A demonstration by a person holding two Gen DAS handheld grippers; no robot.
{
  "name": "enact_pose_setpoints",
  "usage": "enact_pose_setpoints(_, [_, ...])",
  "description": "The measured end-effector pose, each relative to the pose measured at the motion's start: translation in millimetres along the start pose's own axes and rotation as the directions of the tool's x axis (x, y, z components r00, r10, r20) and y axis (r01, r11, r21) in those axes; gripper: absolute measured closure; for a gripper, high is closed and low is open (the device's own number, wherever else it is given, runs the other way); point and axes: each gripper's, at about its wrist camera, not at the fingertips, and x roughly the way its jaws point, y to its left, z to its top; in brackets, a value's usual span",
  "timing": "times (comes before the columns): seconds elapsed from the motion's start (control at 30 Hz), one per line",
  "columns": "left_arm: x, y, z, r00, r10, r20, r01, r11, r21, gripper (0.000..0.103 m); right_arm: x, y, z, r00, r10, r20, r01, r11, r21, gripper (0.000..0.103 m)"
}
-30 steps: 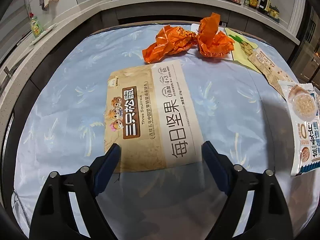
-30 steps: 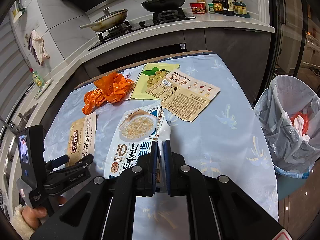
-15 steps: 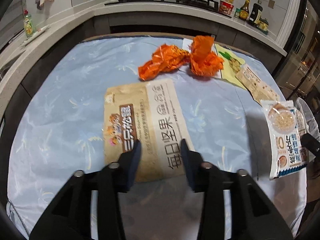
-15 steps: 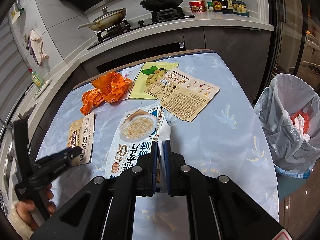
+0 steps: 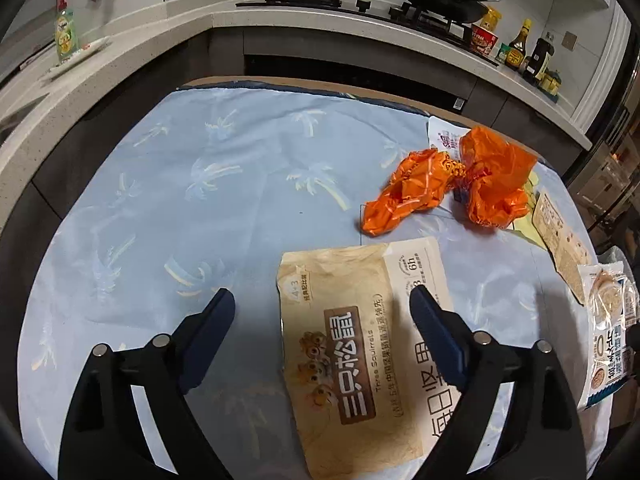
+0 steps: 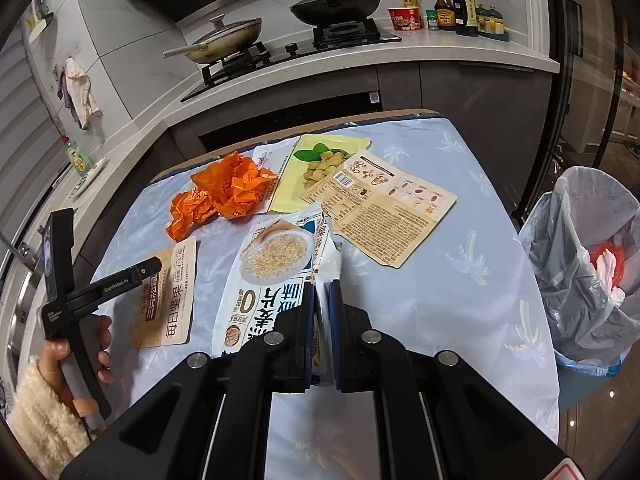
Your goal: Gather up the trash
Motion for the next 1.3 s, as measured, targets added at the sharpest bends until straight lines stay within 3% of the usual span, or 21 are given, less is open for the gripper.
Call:
enact_pose_setpoints(0.23, [12.4, 4.3, 0.8, 0.998, -0.068, -0.004, 0.067, 0.998, -0.008, 0.019, 5.8, 4.1, 3.0, 1.000, 0.005, -0.006, -0.005, 1.000, -0.001, 0.095])
enact_pose_setpoints(0.43, [15.8, -20.3, 3.7, 0.995, -0.096, -0.004, 0.096, 0.994, 0.056, 0.054, 7.6, 7.2, 3.0, 1.000, 0.004, -0.010, -0.004, 1.000, -0.004, 0.095])
enact_pose_setpoints(0.5, [16.5, -26.6, 3.3, 0.994, -0.109, -0.013, 0.110, 0.991, 0.071, 0.076, 6.9, 7.4, 2.9, 1.000, 0.004, -0.008, -0.004, 1.000, -0.003, 0.095])
enact_pose_setpoints(0.53, [17.0, -29.8, 3.2, 0.993, -0.112, -0.019, 0.114, 0.991, 0.078, 0.081, 6.9, 7.4, 2.8, 1.000, 0.005, -0.009, -0.005, 1.000, -0.002, 0.095])
enact_pose_setpoints(0.6, [16.1, -35.5, 2.4, 0.992, -0.121, -0.026, 0.123, 0.988, 0.094, 0.100, 6.8, 7.0, 2.3, 1.000, 0.003, -0.009, -0.003, 1.000, -0.001, 0.095])
enact_pose_setpoints(0.7, [7.9, -47.0, 1.1, 0.990, -0.137, -0.020, 0.139, 0.982, 0.125, 0.103, 5.8, 5.2, 0.6, 1.000, 0.001, -0.010, -0.001, 1.000, 0.002, 0.095])
enact_pose_setpoints(0.93, [-25.6, -68.4, -1.4, 0.981, -0.196, 0.013, 0.191, 0.969, 0.159, 0.103, -3.1, -4.8, -3.8, 1.000, -0.008, -0.002, 0.009, 1.000, 0.017, 0.095])
enact_pose_setpoints(1.0, [-34.4, -73.4, -4.2, 0.972, -0.234, -0.001, 0.231, 0.960, 0.160, 0.102, -5.6, -7.9, -4.9, 1.000, -0.010, -0.001, 0.010, 1.000, 0.025, 0.095])
enact_pose_setpoints(1.13, [-46.0, -79.7, -19.7, 0.973, -0.229, -0.037, 0.232, 0.961, 0.149, 0.101, -10.7, -12.4, -6.9, 1.000, -0.013, 0.002, 0.013, 1.000, 0.029, 0.095])
enact_pose_setpoints(1.17, [-49.2, -79.8, -26.0, 0.975, -0.219, -0.043, 0.222, 0.964, 0.143, 0.095, -12.2, -12.7, -7.1, 1.000, -0.014, 0.004, 0.014, 1.000, 0.028, 0.095])
enact_pose_setpoints(1.23, [-55.7, -77.0, -38.2, 0.979, -0.195, -0.051, 0.200, 0.972, 0.125, 0.071, -15.2, -13.5, -8.2, 1.000, -0.013, 0.007, 0.012, 0.999, 0.030, 0.095])
enact_pose_setpoints(1.27, [-60.1, -73.1, -44.5, 0.982, -0.180, -0.048, 0.184, 0.977, 0.105, 0.052, -16.5, -13.5, -9.0, 1.000, -0.012, 0.008, 0.012, 0.999, 0.031, 0.095])
enact_pose_setpoints(1.3, [-65.5, -68.1, -51.0, 0.984, -0.174, -0.038, 0.177, 0.981, 0.078, 0.041, -17.9, -13.7, -9.8, 1.000, -0.013, 0.010, 0.012, 0.999, 0.029, 0.095])
